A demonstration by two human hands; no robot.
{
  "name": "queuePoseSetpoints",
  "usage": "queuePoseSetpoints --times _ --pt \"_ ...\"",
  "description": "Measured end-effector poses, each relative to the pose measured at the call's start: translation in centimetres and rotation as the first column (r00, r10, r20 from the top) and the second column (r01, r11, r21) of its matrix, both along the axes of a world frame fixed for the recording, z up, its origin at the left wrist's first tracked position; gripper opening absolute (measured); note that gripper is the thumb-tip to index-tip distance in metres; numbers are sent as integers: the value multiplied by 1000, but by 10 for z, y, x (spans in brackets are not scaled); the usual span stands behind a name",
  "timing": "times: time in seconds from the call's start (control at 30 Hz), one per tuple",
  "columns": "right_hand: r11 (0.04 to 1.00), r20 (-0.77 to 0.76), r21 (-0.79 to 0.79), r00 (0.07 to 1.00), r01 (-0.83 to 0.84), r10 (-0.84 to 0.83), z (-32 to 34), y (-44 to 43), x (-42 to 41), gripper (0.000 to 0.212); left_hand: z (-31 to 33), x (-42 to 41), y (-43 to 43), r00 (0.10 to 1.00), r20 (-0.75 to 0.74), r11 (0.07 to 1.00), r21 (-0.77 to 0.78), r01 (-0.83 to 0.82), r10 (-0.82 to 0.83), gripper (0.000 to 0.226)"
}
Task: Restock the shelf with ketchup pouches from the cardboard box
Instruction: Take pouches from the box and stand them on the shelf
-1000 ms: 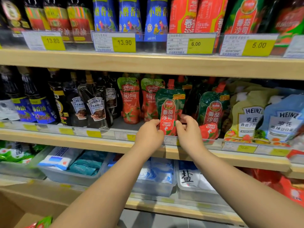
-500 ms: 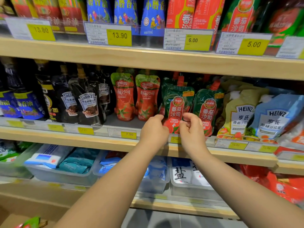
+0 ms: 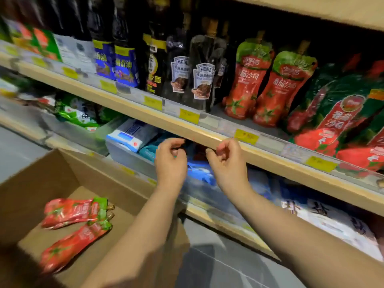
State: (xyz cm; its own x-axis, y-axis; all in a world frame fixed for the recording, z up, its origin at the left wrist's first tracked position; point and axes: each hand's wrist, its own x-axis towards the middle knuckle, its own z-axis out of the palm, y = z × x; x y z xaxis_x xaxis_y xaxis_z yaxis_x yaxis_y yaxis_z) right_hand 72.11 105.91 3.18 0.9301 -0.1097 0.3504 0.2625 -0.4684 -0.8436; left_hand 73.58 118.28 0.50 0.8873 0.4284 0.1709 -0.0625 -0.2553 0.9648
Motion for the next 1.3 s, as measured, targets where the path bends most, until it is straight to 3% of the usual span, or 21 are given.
queuePoseSetpoints --times 0.07,0.17,0.2,0.3,0.4,0.43,0.5,0.57,0.67,0.73,0.83,0.9,0.97,1.03,1.1,1.2,1.3 --pt "998 -61 2 996 -70 70 -23 35 0 27 -27 2 39 989 -146 996 86 -13 25 26" --pt "974 -204 11 953 -228 225 -60 93 4 23 -74 -3 93 901 -427 986 169 -4 76 30" --pt "965 -256 20 932 -260 256 -73 112 4 21 -86 -7 107 888 -448 985 173 -24 100 29" --pt "957 -388 7 881 -290 270 -109 156 -1 10 -97 -15 137 929 -330 982 138 -130 169 27" --pt "944 -401 -218 905 -249 146 -128 186 -5 6 -107 -17 165 934 -262 969 96 -226 244 27" --pt "947 -367 -224 920 -230 137 -131 195 -4 7 -115 -19 176 920 -295 966 93 -240 257 25" --pt "951 -353 -78 900 -299 255 -138 215 -4 14 -140 -29 200 871 -401 959 129 -252 282 24" --pt "922 -389 58 842 -384 375 -154 233 -10 19 -171 -48 221 793 -530 954 173 -245 300 23" --pt "910 -539 27 761 -413 361 -194 251 -21 10 -212 -77 247 636 -724 963 180 -202 269 27" --pt "869 -709 -40 627 -493 323 -221 259 -27 15 -229 -87 258 556 -804 976 143 -161 210 29" --pt "843 -885 26 380 -537 269 -250 272 -35 17 -238 -83 266 521 -835 980 100 -171 176 20" --pt "905 -941 136 234 -404 246 -265 281 -40 23 -237 -77 265 504 -846 977 87 -195 176 15" --pt "964 -958 259 107 -66 264 -276 292 -43 18 -239 -73 268 464 -865 962 73 -262 192 25" --pt "936 -962 273 78 221 262 -287 302 -43 18 -241 -73 270 406 -885 933 79 -350 227 37" --pt "889 -961 276 100 366 257 -295 308 -45 22 -245 -74 272 346 -912 926 83 -368 220 42" --pt "875 -964 266 126 403 235 -301 309 -45 26 -246 -70 268 381 -919 955 -17 -294 101 40" --pt "954 -969 204 186 218 165 -301 303 -42 29 -244 -75 266 275 -944 979 150 -139 183 46"
